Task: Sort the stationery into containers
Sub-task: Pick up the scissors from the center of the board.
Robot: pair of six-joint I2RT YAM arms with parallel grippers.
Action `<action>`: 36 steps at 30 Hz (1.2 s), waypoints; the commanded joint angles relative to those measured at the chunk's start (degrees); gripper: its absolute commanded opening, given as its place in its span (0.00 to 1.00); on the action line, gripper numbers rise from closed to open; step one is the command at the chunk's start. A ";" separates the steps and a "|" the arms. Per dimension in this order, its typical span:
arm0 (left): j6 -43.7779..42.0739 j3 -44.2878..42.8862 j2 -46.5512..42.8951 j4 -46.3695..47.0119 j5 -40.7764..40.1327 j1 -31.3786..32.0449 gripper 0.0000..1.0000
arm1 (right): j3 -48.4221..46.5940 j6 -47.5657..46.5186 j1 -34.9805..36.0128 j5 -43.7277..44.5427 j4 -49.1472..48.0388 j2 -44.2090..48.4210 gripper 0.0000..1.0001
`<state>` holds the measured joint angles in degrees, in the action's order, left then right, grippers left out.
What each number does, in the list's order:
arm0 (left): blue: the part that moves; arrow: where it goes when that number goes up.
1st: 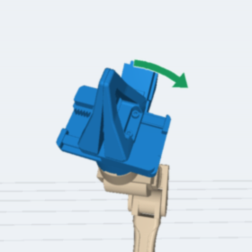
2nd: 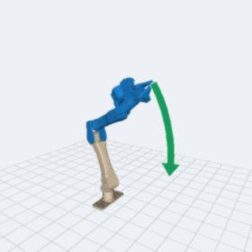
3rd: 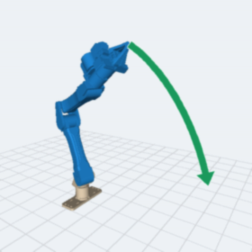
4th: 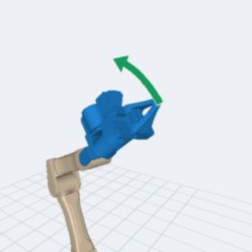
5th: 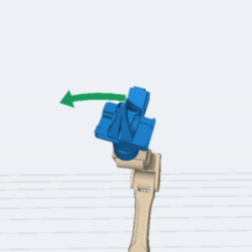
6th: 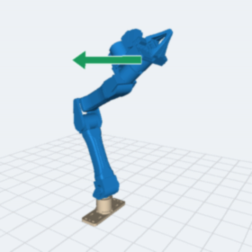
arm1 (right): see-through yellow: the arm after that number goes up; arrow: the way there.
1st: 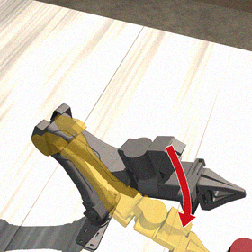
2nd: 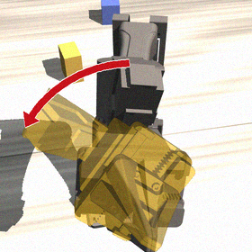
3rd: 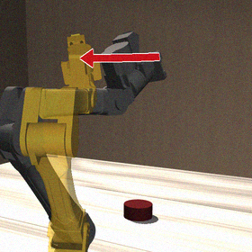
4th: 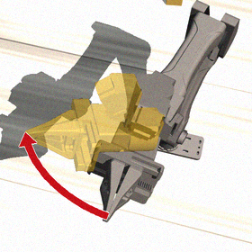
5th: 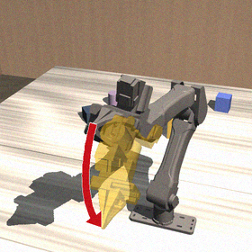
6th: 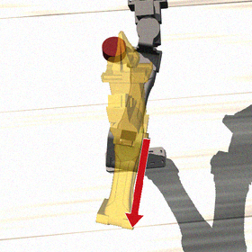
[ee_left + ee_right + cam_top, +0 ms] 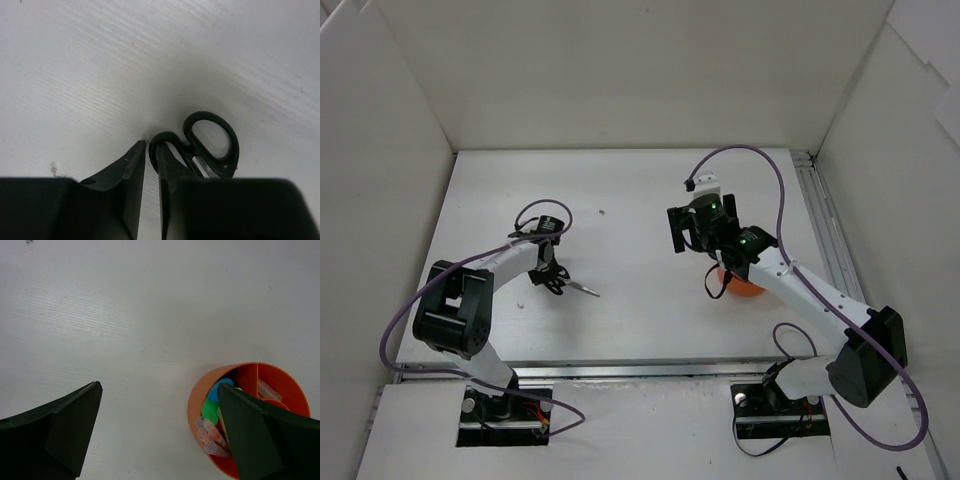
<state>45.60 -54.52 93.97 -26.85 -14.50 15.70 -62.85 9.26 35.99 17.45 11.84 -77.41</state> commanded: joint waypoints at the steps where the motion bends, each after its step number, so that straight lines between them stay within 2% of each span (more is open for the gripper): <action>1: -0.60 -3.66 0.85 -1.01 -2.55 0.12 0.11 | 0.71 1.29 -0.30 3.29 -1.64 3.83 0.98; 2: -0.87 -4.18 1.12 -0.92 -2.64 0.64 0.08 | 0.88 1.29 -0.30 3.55 -1.64 4.02 0.98; 3: -1.13 -4.28 1.21 -0.84 -2.64 0.64 0.00 | 1.15 1.29 -0.30 3.64 -1.73 4.45 0.98; 13: -7.01 -2.43 -3.96 6.19 1.32 2.04 0.00 | 4.57 0.15 -0.39 -1.09 -1.82 10.87 0.98; 22: -18.78 -0.68 -17.57 14.19 5.79 8.90 0.00 | 3.53 -2.48 0.22 -21.73 -4.54 7.72 0.98; 26: -22.66 0.82 -22.51 17.09 9.48 11.89 0.00 | 2.21 -6.35 0.75 -37.88 -8.30 5.43 0.98; 31: -25.65 2.40 -27.79 19.03 10.28 16.81 0.00 | 0.54 -1.45 0.92 -50.90 -16.91 -0.28 0.98; 36: -26.18 2.40 -30.34 19.82 10.46 19.88 0.00 | -1.56 2.61 2.15 -55.07 -21.33 -6.34 0.98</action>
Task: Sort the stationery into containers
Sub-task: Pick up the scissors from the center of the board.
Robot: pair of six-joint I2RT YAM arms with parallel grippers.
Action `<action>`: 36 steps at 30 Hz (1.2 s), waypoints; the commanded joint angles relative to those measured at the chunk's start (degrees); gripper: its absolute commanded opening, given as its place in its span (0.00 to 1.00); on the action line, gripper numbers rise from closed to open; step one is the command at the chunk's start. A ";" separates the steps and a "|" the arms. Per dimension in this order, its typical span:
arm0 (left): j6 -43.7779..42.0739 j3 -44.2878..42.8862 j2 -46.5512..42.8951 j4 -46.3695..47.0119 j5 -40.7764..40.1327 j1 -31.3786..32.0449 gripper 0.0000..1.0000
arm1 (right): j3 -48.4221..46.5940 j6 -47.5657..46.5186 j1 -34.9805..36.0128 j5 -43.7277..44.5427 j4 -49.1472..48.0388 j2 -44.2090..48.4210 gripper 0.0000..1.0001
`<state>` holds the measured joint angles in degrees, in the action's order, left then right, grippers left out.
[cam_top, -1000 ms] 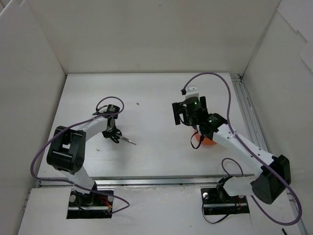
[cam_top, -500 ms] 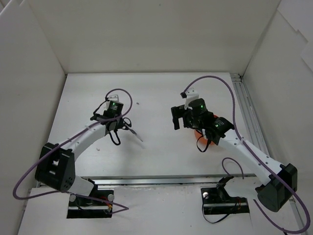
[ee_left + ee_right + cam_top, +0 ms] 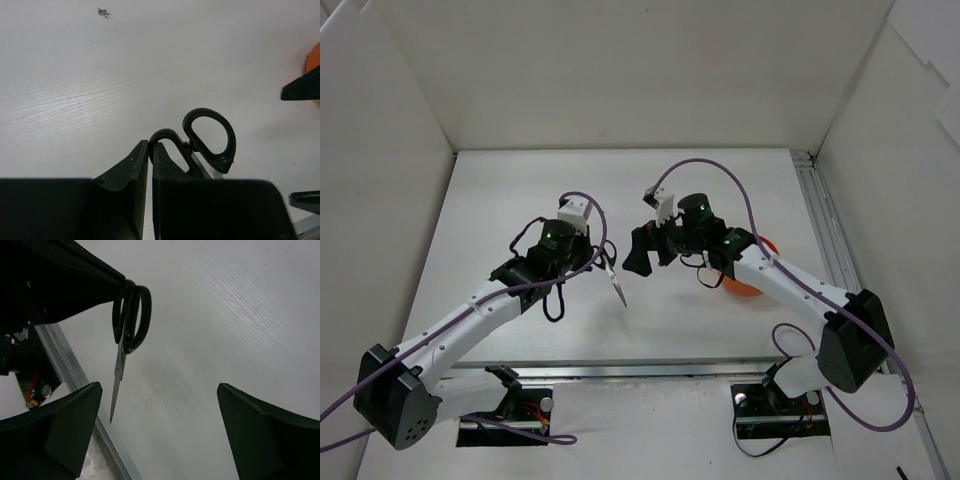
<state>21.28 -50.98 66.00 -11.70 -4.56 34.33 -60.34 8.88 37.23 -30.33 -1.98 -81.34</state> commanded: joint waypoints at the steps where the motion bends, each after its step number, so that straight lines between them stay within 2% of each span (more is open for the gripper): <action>1: -2.11 -1.14 -2.45 4.76 0.69 1.27 0.00 | -4.61 2.98 1.26 -7.46 -7.60 -3.20 0.98; 9: -1.59 -0.96 -1.92 6.16 2.53 3.91 0.00 | -6.81 6.58 2.84 -9.57 -11.20 -8.65 0.96; 12: -1.77 -0.70 -2.27 7.57 3.50 5.13 0.00 | -7.43 7.72 2.93 -10.19 -11.56 -10.23 0.78; 13: -2.11 -0.70 -2.28 7.75 3.68 5.14 0.00 | -7.60 8.16 2.93 -10.89 -11.73 -10.50 0.59; 16: -2.55 -0.87 -2.80 8.45 3.76 5.66 0.00 | -7.78 9.30 2.93 -12.64 -12.87 -11.38 0.31; 21: -3.26 -1.05 -2.98 8.98 3.85 6.81 0.00 | -7.17 10.71 3.02 -13.88 -14.72 -10.60 0.08; 22: -3.43 -1.14 -2.98 8.89 3.85 6.81 0.00 | -6.99 10.89 3.02 -13.80 -15.42 -10.16 0.00; 23: -3.26 -1.31 -2.98 8.72 3.85 6.81 0.00 | -6.55 11.06 3.02 -13.36 -15.60 -9.81 0.00; 24: -3.26 -1.75 -2.98 8.46 3.85 6.81 0.05 | -6.37 11.07 2.93 -13.18 -15.69 -8.93 0.00; 25: -3.26 -1.93 -3.07 8.19 3.94 7.33 0.25 | -6.37 10.11 2.85 -12.31 -14.90 -8.40 0.00; 27: -3.09 -2.28 -3.94 7.49 3.85 7.33 0.51 | -6.20 9.40 2.50 -10.38 -13.58 -6.82 0.00; 28: -3.08 -2.37 -5.08 7.22 3.85 7.33 0.68 | -6.02 8.44 2.06 -8.37 -12.19 -6.20 0.00; 32: -3.00 -1.93 -9.90 5.64 6.31 7.33 0.90 | -3.05 8.61 -2.50 -5.28 -11.73 -1.56 0.00; 33: -3.17 -1.58 -10.97 5.29 6.66 7.33 0.99 | -2.60 8.26 -4.78 -4.05 -11.30 -0.41 0.00; 36: -2.82 0.09 -16.24 3.53 6.23 7.33 0.99 | -1.02 4.92 -8.65 3.68 -7.96 5.12 0.00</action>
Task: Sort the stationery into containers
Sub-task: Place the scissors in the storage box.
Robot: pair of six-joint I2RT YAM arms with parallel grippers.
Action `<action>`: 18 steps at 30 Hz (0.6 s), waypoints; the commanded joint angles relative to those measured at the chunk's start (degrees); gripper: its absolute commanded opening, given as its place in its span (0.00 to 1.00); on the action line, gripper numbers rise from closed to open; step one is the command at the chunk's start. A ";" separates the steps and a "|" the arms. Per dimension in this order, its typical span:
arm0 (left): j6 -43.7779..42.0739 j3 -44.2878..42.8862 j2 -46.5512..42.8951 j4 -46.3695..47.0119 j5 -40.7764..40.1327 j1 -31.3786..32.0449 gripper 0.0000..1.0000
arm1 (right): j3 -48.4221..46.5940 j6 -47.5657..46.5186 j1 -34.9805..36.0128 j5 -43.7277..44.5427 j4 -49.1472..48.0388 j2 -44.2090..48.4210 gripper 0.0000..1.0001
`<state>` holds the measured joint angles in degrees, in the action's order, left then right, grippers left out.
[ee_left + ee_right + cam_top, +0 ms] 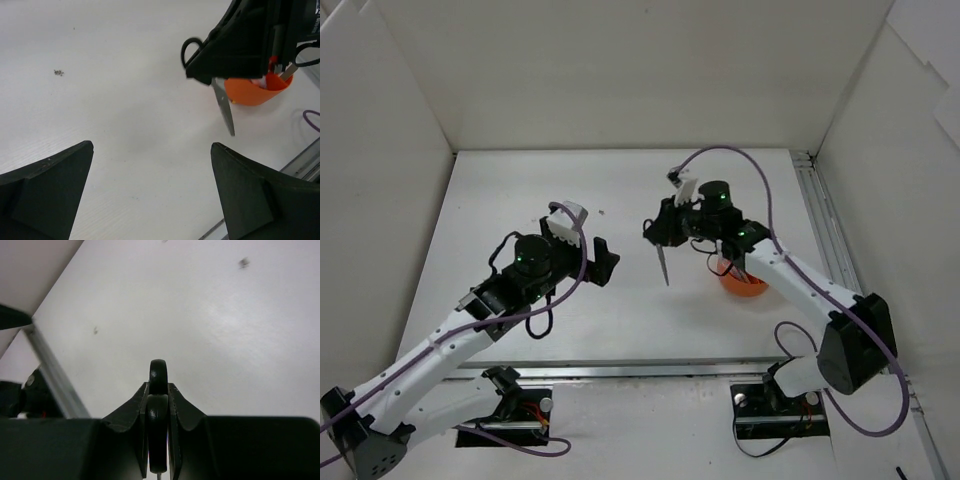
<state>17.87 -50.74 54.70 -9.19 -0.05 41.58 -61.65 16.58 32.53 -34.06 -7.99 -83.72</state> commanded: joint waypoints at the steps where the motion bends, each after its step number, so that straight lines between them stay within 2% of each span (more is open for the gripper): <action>1: 1.02 0.20 -6.17 0.06 1.20 0.08 1.00 | 0.82 -4.69 -5.19 11.09 -1.68 9.00 0.00; 7: 4.53 4.59 -13.38 -3.55 -6.87 0.08 0.99 | 6.97 -12.18 -10.90 27.45 -4.48 22.27 0.00; 11: 6.21 6.44 -13.04 -4.43 -7.77 0.08 1.00 | 15.75 -14.03 -13.11 38.00 -10.98 31.23 0.00; 15: 6.74 5.83 -10.67 -4.78 -7.85 -0.45 0.99 | 22.70 -18.75 -13.55 49.76 -19.49 35.20 0.00; 18: 6.57 4.86 -8.74 -5.05 -7.77 -0.45 0.99 | 25.96 -22.27 -13.55 54.87 -23.29 35.21 0.00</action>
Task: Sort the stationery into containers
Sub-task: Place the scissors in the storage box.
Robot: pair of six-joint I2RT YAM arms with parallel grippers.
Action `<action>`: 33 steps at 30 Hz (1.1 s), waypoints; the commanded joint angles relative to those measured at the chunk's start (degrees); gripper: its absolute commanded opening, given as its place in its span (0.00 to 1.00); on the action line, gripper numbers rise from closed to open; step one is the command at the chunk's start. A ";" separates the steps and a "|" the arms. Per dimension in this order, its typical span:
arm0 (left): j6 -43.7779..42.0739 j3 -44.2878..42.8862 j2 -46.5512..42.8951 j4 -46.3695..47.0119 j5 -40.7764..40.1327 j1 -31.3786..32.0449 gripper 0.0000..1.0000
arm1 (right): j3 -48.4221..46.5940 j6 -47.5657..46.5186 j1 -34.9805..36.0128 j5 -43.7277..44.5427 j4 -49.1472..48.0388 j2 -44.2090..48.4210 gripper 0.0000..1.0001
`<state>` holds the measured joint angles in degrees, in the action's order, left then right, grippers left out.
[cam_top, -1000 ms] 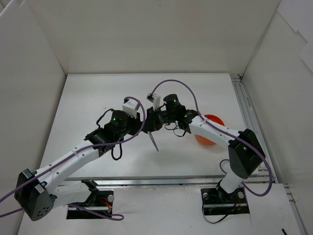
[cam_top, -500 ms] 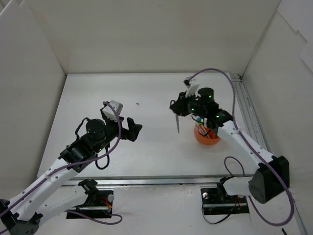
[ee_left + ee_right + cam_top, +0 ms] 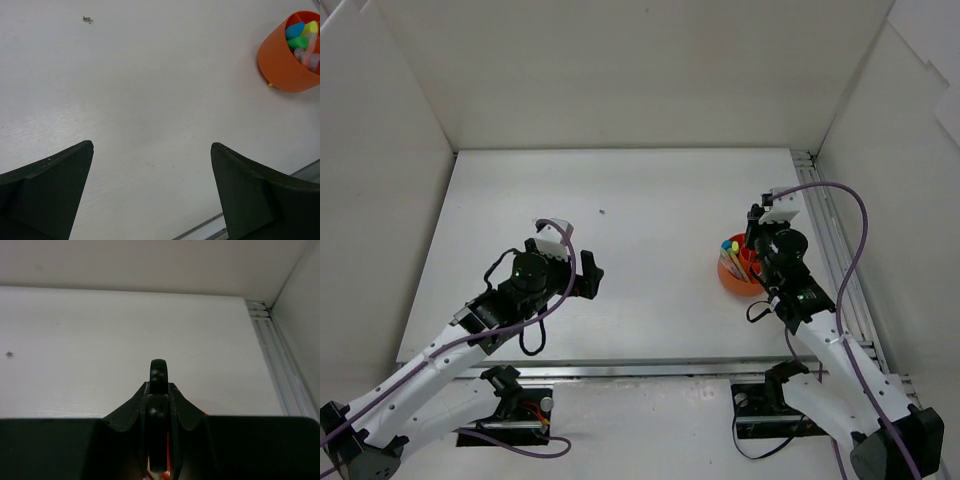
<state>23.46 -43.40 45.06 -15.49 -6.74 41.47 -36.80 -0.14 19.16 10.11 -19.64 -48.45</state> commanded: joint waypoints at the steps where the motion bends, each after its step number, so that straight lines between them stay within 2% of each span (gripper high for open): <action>1: 0.97 -2.57 1.08 1.16 -1.17 -0.34 1.00 | 1.29 -6.35 -0.26 11.59 -12.35 -1.20 0.00; 8: 1.32 -2.48 1.79 1.16 -1.60 -0.34 0.99 | 5.77 -10.49 -1.58 11.60 -27.09 -7.97 0.00; 16: 0.71 -2.57 1.96 1.34 -2.48 -0.87 0.99 | 6.56 -8.65 -3.42 9.84 -30.81 -14.04 0.00; 20: 0.97 -2.48 2.49 0.90 -2.48 -1.39 1.00 | 9.10 -3.47 -3.60 8.88 -31.07 -14.13 0.03; 23: 1.23 -2.39 2.58 0.81 -2.49 -1.40 0.99 | 12.26 -0.12 -3.60 8.17 -30.99 -12.12 0.14; 27: 1.32 -2.22 2.84 0.81 -2.22 -1.92 0.99 | 14.91 3.66 -3.51 9.14 -30.81 -6.68 0.34; 29: 1.32 -2.31 3.19 0.63 -1.87 -1.92 0.99 | 15.70 3.74 -3.43 9.58 -30.72 -4.47 0.49; 31: 1.58 -2.48 3.54 0.46 -1.70 -2.44 0.99 | 15.18 3.40 -3.51 7.92 -27.93 -1.05 0.90; 32: 1.76 -2.48 3.46 0.37 -1.69 -2.45 0.99 | 13.09 3.39 -3.43 7.91 -25.74 -0.08 0.98; 33: 2.02 -2.48 3.46 0.11 -1.61 -2.45 1.00 | 11.33 3.92 -3.51 7.73 -18.32 1.32 0.98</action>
<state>24.45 -43.40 48.21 -16.71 -7.99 39.59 -20.69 1.91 15.79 18.04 -41.69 -50.61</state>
